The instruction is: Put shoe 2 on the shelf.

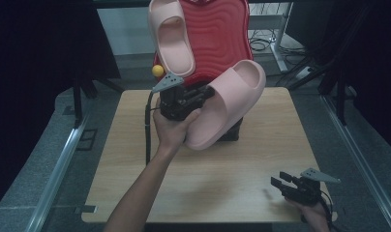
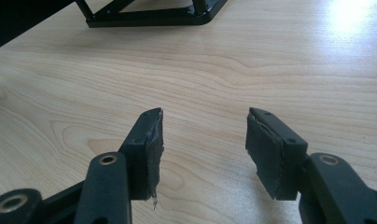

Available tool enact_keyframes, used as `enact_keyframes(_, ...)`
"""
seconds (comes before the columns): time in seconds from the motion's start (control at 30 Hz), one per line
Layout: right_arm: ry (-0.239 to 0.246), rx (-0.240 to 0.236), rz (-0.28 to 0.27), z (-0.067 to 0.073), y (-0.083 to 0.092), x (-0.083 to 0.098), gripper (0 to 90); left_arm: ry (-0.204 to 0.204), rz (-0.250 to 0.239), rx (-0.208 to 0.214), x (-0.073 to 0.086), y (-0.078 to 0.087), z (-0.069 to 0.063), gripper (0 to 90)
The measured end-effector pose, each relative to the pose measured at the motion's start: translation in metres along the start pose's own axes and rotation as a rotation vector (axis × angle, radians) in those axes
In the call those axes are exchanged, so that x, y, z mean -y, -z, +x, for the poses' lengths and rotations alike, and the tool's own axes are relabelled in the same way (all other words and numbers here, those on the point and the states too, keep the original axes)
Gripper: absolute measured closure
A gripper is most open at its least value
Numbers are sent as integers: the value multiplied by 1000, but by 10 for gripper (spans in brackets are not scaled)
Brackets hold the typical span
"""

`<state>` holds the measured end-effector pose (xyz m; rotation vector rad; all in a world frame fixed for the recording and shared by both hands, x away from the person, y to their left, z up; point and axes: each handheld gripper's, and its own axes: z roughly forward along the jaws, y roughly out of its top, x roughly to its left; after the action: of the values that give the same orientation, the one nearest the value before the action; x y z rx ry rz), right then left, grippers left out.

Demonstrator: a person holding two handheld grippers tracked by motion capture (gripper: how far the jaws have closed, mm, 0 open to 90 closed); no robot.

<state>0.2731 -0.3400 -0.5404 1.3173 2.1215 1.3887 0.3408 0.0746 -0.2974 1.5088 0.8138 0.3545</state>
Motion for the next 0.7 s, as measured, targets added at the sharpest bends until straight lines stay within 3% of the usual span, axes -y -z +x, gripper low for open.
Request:
enact_keyframes(0.33,-3,2,-9,-1,2,-1,464,-17,-39,-33,-19,-4,-1,834)
enact_keyframes(0.43,-5,3,-9,-1,2,-1,464,-37,-55,-62,-30,-7,-1,834)
enact_keyframes(0.7,-7,2,-12,-2,4,-1,464,-46,-90,-96,-56,-11,0,835)
